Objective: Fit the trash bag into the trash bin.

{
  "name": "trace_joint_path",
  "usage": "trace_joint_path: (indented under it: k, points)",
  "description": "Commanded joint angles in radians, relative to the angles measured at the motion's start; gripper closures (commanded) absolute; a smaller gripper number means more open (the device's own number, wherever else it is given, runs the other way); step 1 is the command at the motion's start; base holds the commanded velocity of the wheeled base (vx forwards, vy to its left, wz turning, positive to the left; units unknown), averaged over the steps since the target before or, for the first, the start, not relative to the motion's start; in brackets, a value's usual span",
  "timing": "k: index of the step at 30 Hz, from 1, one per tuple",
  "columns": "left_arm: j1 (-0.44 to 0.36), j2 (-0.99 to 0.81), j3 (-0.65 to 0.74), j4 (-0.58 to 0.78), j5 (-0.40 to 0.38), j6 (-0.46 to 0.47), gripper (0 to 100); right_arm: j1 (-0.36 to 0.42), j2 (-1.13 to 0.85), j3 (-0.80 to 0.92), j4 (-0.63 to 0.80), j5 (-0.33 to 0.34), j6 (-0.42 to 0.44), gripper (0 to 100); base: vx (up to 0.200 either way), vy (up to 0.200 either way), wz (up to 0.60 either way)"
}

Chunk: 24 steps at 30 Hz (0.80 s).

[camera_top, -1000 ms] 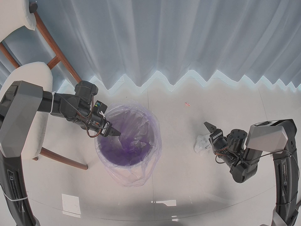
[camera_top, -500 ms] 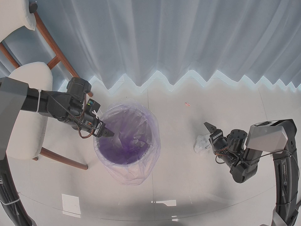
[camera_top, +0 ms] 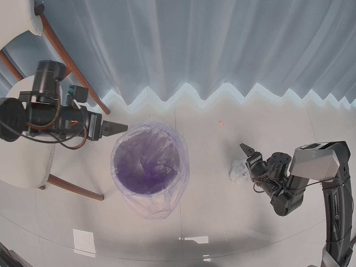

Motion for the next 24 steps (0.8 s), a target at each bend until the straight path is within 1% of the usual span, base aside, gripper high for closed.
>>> trace_joint_path:
  k: [1,2,3,4,6,8,10,11,12,13,14,15,16,17,18,19,20,21,23,24]
  points:
    - [-0.096,-0.523,0.253,-0.136,-0.235,-0.539,0,0.098,-0.117,0.060,-0.018,-0.034,-0.048,0,0.000,0.000,0.00]
    - [-0.121,-0.585,0.272,-0.139,-0.251,-0.632,0,0.133,-0.146,0.091,-0.018,-0.037,-0.089,0,0.000,0.000,0.00]
    - [-0.130,-0.626,0.278,-0.140,-0.259,-0.689,0,0.168,-0.170,0.118,-0.018,-0.037,-0.139,0,0.000,0.000,0.00]
    - [-0.135,-0.663,0.279,-0.139,-0.261,-0.712,0,0.213,-0.195,0.161,-0.018,-0.037,-0.215,0,0.000,0.000,0.00]
    - [-0.124,-0.668,0.289,-0.139,-0.256,-0.695,0,0.262,-0.212,0.207,-0.018,-0.037,-0.340,0,0.000,0.000,0.00]
    - [-0.081,-0.672,0.304,-0.142,-0.239,-0.660,0,0.292,-0.213,0.217,-0.018,-0.035,-0.448,0,0.000,0.000,0.00]
    - [-0.004,-0.672,0.296,-0.140,-0.227,-0.602,0,0.317,-0.206,0.206,-0.018,-0.031,-0.553,0,0.000,0.000,0.00]
    - [0.017,-0.674,0.301,-0.139,-0.227,-0.577,0,0.323,-0.202,0.200,-0.018,-0.031,-0.590,0,0.000,0.000,0.00]
    - [0.045,-0.675,0.313,-0.133,-0.227,-0.530,0,0.326,-0.195,0.187,-0.018,-0.023,-0.652,0,0.000,0.000,0.00]
    - [0.062,-0.674,0.328,-0.131,-0.225,-0.494,0,0.328,-0.187,0.175,-0.018,-0.008,-0.685,0,0.000,0.000,0.00]
    - [0.063,-0.674,0.330,-0.131,-0.224,-0.490,0,0.328,-0.186,0.174,-0.018,-0.006,-0.689,0,0.000,0.000,0.00]
    - [0.082,-0.675,0.350,-0.131,-0.212,-0.442,0,0.329,-0.179,0.167,-0.018,0.022,-0.723,0,0.000,0.000,0.00]
    - [0.102,-0.675,0.378,-0.131,-0.166,-0.369,0,0.340,-0.176,0.169,-0.018,0.046,-0.748,0,0.000,0.000,0.00]
    - [0.102,-0.677,0.391,-0.131,-0.127,-0.327,0,0.355,-0.176,0.166,-0.018,0.051,-0.749,0,0.000,0.000,0.00]
    - [0.094,-0.677,0.407,-0.130,-0.067,-0.272,0,0.374,-0.175,0.160,-0.018,0.051,-0.748,0,0.000,0.000,0.00]
    - [0.086,-0.675,0.422,-0.130,-0.012,-0.237,0,0.388,-0.176,0.152,-0.018,0.051,-0.749,0,0.000,0.000,0.00]
    - [0.085,-0.675,0.427,-0.130,0.002,-0.228,0,0.391,-0.176,0.147,-0.018,0.051,-0.749,0,0.000,0.000,0.00]
    - [0.066,-0.669,0.450,-0.139,0.071,-0.200,0,0.409,-0.179,0.115,-0.018,0.052,-0.749,0,0.000,0.000,0.00]
    - [0.039,-0.664,0.451,-0.139,0.103,-0.198,0,0.414,-0.172,0.072,-0.014,0.052,-0.752,0,0.000,0.000,0.00]
    - [0.039,-0.664,0.451,-0.139,0.103,-0.198,0,0.414,-0.172,0.072,-0.014,0.052,-0.752,0,0.000,0.000,0.00]
